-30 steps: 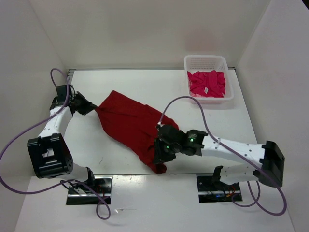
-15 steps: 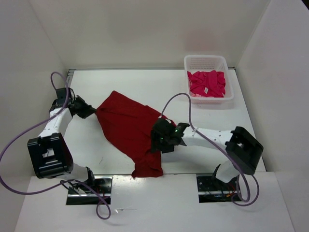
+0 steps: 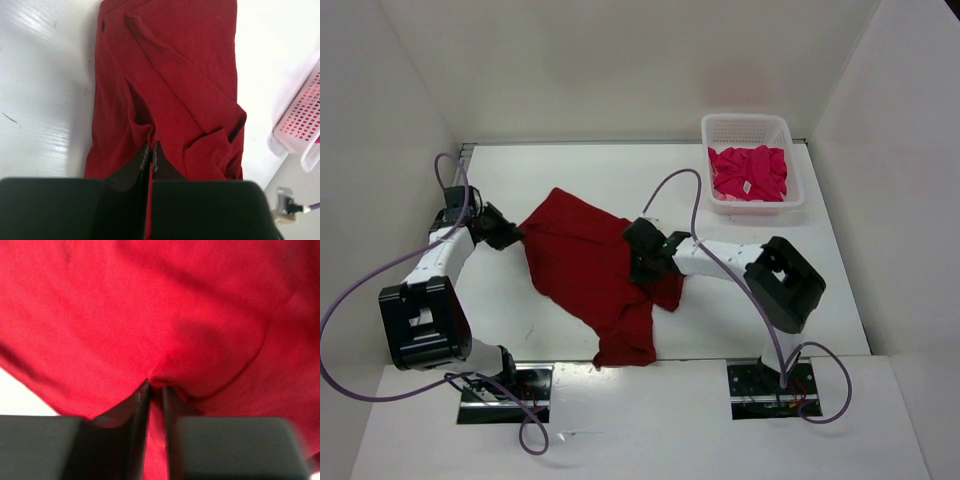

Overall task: Fold and stack the t-shirts
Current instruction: Flatten out the tshirt

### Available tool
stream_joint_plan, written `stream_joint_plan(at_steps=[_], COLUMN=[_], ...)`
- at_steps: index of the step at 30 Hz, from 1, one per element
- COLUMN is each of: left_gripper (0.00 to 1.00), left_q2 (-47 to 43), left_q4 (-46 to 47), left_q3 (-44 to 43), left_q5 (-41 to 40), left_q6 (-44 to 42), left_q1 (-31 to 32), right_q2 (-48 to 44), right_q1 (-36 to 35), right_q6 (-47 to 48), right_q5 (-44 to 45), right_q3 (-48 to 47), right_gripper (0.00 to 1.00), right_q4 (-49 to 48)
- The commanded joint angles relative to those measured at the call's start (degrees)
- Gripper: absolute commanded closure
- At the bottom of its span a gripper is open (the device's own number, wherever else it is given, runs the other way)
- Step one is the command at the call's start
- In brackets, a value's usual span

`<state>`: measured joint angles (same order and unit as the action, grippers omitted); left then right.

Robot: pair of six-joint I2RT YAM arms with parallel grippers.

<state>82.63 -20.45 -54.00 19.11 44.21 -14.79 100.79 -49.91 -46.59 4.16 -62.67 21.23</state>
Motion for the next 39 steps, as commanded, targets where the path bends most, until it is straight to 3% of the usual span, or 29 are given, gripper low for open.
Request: stream_joint_plan(at_steps=[1,3,5,9,13,16,20,23,27,35,39], left_gripper=[1.00,1.00,1.00,1.00,1.00,1.00,1.00,1.00,1.00,1.00,1.00], left_q2=[0.6,2.2,3.4,4.5,3.4,2.1,0.8,0.8,0.3,-0.8,0.5], left_q4=[2.7,3.5,4.0,3.5,3.5,2.9,2.9,2.9,0.8,-2.8,-4.3], left_q3=[-0.7,-1.8,-5.0,-10.9,-13.9,-14.5,-12.3,-14.0,-19.3,-29.6,-32.3], left_q5=[-0.3,0.2,1.3,1.9,4.2,4.2,4.7,5.2,5.8,5.8,4.0], left_q6=[0.9,2.6,3.4,5.6,7.4,7.4,7.9,8.5,9.1,9.1,8.4], left_q1=[0.1,-1.0,-1.8,-3.1,-5.3,-7.4,-9.9,-10.4,-11.1,-13.3,-13.3], right_q2=[2.0,2.8,5.2,5.8,2.0,-3.0,-14.5,-18.2,-19.5,-27.7,-30.8], right_q1=[2.7,3.8,5.0,6.2,7.7,10.1,17.8,24.9,24.9,24.9,28.7], right_q6=[4.4,6.4,9.5,13.4,16.4,15.7,12.4,11.9,13.3,15.2,15.7], right_q5=[4.2,4.7,4.7,5.5,5.3,3.3,0.7,-4.9,-5.7,-16.2,-19.0], right_q3=[-5.8,-11.2,-20.5,-36.5,-43.5,-41.0,-19.6,-14.9,-18.7,-30.8,-28.0], right_gripper=[0.83,0.94,0.99,1.00,1.00,1.00,1.00,1.00,1.00,1.00,0.99], right_q4=[-0.7,-0.7,3.6,10.1,13.9,15.0,10.4,9.1,11.9,20.1,17.5])
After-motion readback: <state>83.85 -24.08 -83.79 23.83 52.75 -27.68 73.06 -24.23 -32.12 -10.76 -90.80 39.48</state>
